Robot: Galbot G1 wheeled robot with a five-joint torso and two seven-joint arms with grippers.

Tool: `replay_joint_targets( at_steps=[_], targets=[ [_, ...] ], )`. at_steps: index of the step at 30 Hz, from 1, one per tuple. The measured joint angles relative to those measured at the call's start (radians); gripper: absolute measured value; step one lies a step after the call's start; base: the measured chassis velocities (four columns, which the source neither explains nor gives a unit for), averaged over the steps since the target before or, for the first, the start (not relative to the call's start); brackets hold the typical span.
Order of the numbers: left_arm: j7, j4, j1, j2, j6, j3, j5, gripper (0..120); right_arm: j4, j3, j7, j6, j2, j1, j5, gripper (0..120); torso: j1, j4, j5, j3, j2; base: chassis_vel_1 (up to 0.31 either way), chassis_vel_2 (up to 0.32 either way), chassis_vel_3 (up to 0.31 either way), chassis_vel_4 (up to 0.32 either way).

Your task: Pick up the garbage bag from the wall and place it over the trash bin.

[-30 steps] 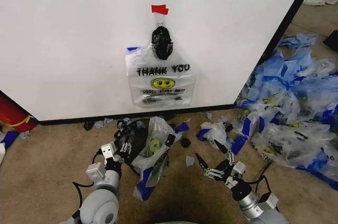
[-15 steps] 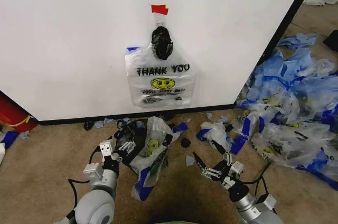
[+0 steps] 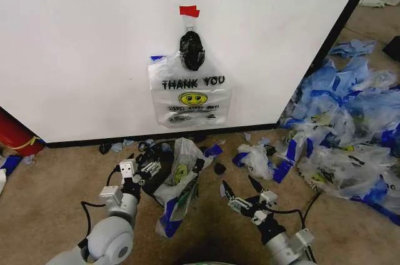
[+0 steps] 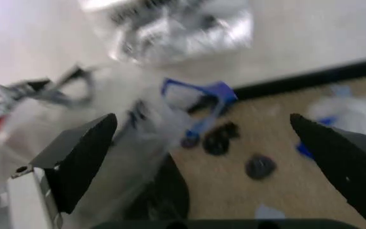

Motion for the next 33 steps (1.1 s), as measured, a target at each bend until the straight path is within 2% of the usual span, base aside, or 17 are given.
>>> replay_joint_targets(
  at_steps=[3,13,33],
  targets=[
    [0.0,0.007,-0.002,0.001,0.002,-0.003,-0.005,98,0.002,-0.06,0.055,-0.064,0.005,0.089,0.056,100,0.0,0.0006,0.0,0.0,0.0,0.0,0.0,0.0,0.0],
    [0.0,0.014,0.015,-0.003,0.006,-0.03,-0.004,96,-0.036,-0.246,0.13,-0.122,0.05,0.349,0.18,100,0.0,0.0007,0.0,0.0,0.0,0.0,0.0,0.0,0.0],
    [0.001,0.033,0.006,-0.026,0.001,-0.022,0.004,94,-0.095,-0.359,0.217,-0.171,0.13,0.441,0.224,100,0.0,0.0005,0.0001,0.0,0.0,0.0,0.0,0.0,0.0]
  ],
)
